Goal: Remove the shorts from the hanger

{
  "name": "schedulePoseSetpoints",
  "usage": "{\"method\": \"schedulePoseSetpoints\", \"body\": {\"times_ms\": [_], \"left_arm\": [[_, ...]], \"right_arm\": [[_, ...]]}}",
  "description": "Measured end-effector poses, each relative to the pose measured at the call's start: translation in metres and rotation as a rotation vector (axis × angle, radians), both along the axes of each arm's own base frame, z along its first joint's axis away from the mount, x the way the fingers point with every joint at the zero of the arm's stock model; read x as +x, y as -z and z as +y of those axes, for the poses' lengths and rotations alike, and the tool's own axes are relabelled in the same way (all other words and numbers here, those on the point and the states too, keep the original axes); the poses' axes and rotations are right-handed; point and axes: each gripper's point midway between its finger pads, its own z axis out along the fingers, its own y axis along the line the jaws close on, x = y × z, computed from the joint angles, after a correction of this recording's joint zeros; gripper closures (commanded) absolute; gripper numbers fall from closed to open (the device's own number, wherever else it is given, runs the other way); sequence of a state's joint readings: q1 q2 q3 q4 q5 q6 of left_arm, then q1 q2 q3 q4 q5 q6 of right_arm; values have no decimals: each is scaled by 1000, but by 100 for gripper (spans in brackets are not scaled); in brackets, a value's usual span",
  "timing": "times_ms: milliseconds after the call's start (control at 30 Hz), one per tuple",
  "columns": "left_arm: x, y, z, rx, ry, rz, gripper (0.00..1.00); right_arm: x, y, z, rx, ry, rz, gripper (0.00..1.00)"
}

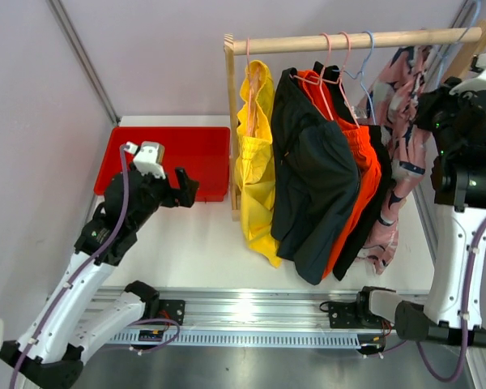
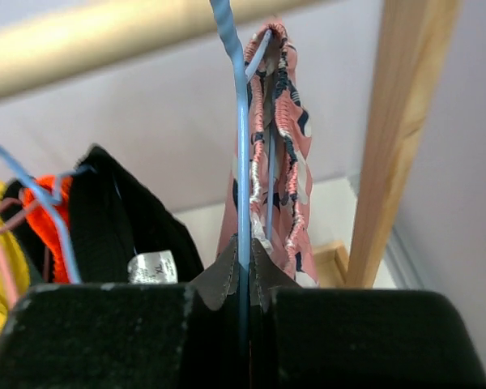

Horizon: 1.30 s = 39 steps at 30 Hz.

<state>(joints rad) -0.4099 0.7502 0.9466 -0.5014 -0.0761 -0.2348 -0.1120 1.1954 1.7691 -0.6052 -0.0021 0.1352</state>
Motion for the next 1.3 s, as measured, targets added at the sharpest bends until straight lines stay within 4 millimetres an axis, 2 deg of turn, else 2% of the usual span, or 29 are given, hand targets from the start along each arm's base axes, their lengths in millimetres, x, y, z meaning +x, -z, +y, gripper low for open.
{"method": "schedulePoseSetpoints", "body": {"times_ms": [100, 200, 367, 467, 533, 567, 633, 667, 733, 833, 900, 1000, 1133, 1300], "left_arm": [[-5, -34, -24, -9, 78, -55, 1], [-19, -67, -49, -35, 173, -107, 1], [-53, -108, -96, -66, 399, -169, 1], [-85, -115, -134, -60, 579, -181, 1], [-115, -115, -168, -46, 721, -179, 1], [-124, -115, -179, -39, 759, -180, 1], [-149, -111, -212, -29, 861, -179, 1], [-156, -104, -231, -14, 890, -174, 1], [-177, -94, -254, 1, 957, -166, 1], [-208, -78, -296, 47, 1038, -167, 1], [-229, -78, -324, 48, 1084, -193, 1], [-253, -88, -361, 25, 1123, -241, 1], [-262, -113, -401, -22, 1113, -319, 1], [-260, -136, -430, -55, 1088, -400, 1]], "right_arm": [[-25, -26, -2, -13, 32, -64, 100], [-47, -27, -6, -23, 68, -59, 100], [-91, -35, -24, -50, 189, -81, 100], [-127, -35, -32, -61, 258, -88, 100], [-149, -41, -36, -59, 293, -120, 100], [-158, -44, -38, -54, 308, -141, 100], [-182, -52, -39, -30, 334, -187, 100], [-190, -55, -39, -21, 342, -204, 100], [-207, -61, -38, 14, 351, -240, 100], [-215, -62, -35, 55, 349, -251, 100], [-213, -55, -33, 79, 343, -229, 100], [-207, -42, -28, 114, 323, -178, 100], [-197, -28, -23, 146, 294, -119, 100], [-188, -15, -17, 166, 263, -75, 100]]}}
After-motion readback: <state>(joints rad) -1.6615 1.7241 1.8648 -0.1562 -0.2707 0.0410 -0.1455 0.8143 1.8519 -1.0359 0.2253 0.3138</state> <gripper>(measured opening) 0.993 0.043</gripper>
